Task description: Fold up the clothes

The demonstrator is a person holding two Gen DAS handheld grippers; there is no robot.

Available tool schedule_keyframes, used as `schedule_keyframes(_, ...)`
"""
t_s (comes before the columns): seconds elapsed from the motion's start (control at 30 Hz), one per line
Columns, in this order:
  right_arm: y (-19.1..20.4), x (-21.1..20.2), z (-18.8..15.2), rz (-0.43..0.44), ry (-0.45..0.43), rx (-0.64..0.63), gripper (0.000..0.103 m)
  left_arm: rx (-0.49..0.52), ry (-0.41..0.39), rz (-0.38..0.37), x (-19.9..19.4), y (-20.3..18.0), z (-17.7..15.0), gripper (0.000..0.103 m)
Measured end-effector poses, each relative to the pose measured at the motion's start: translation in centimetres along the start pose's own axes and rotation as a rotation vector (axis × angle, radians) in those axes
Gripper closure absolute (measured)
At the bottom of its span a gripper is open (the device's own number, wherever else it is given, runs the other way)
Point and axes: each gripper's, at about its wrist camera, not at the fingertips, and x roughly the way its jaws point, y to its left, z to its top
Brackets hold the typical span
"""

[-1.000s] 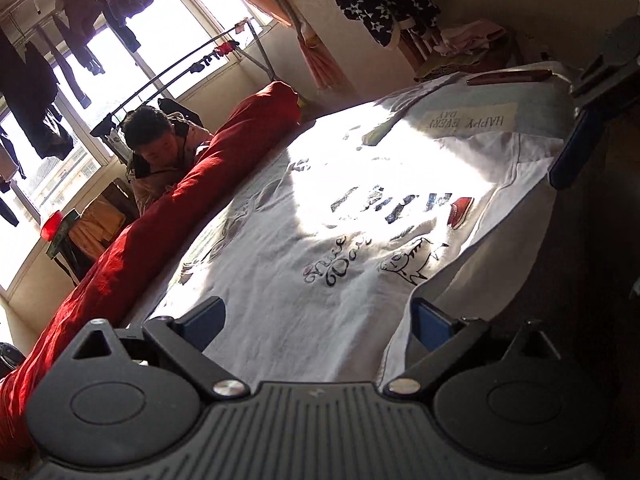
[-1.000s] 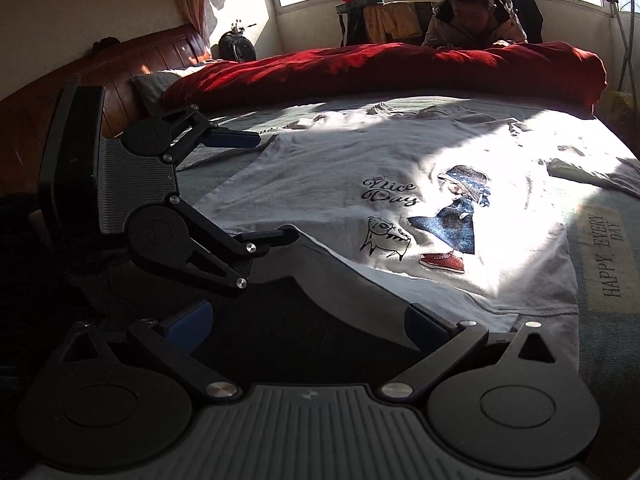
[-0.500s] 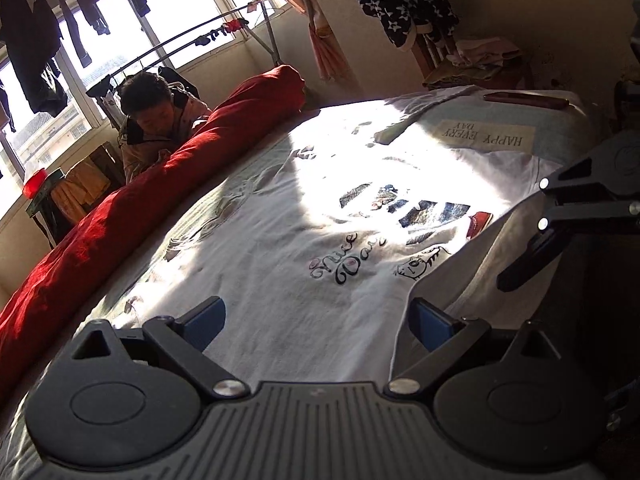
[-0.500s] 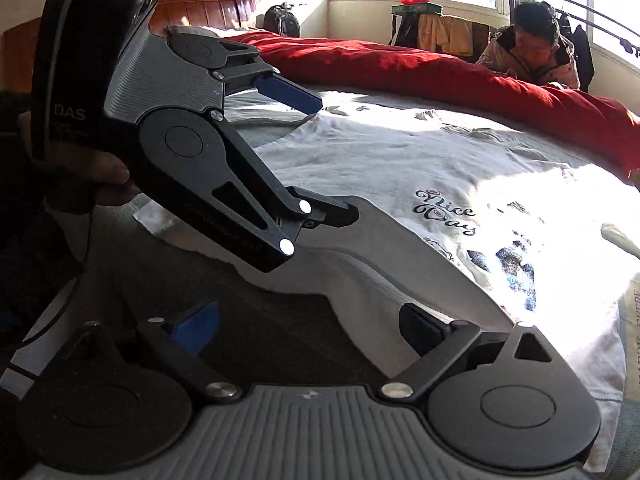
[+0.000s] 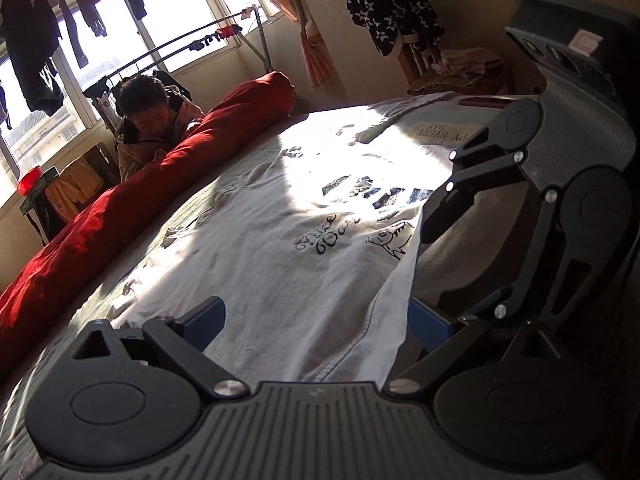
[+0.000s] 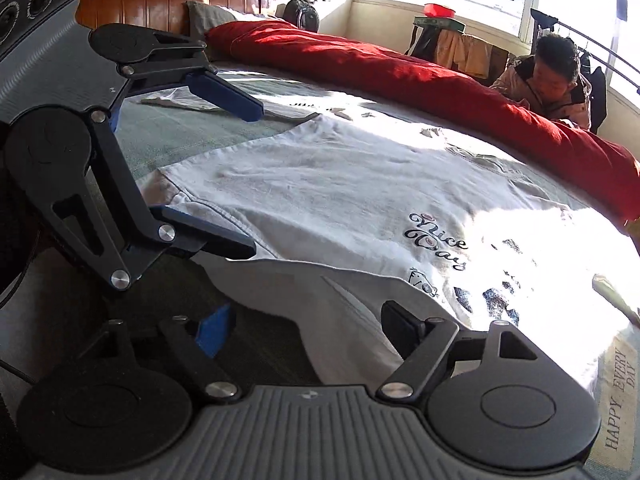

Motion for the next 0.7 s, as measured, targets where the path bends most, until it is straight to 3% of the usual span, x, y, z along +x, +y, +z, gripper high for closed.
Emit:
schedule_keyframes(0.1,-1.2,-0.6,0.4,0.027,-0.030,0.043,0.019,0.052,-0.015,0.039,-2.1,-0.9,-1.0,0.005)
schedule_keyframes(0.27,-2.7,-1.0,0.5,0.001,-0.042,0.078,0.019,0.165,-0.043,0.009,-4.7,-3.2,-2.2,0.006)
schedule_keyframes(0.37,-3.4,-0.9,0.4,-0.020,-0.036,0.104,0.019,0.275,-0.046,-0.013,-4.6,-5.4,-2.6,0.023)
schedule_keyframes(0.43,-3.9,-0.9,0.5,-0.019,-0.039,0.124,0.019,0.305,-0.023,-0.042,-3.5,-6.3,-2.5,0.048)
schedule_keyframes(0.5,-4.3,-0.9,0.6,-0.018,-0.042,0.145,0.019,0.318,-0.005,-0.069,-1.8,-6.8,-2.4,0.053)
schedule_keyframes(0.7,-4.8,-1.5,0.5,-0.017,-0.054,0.155,0.019,0.395,0.007,-0.051,2.5,-8.1,-1.2,0.054)
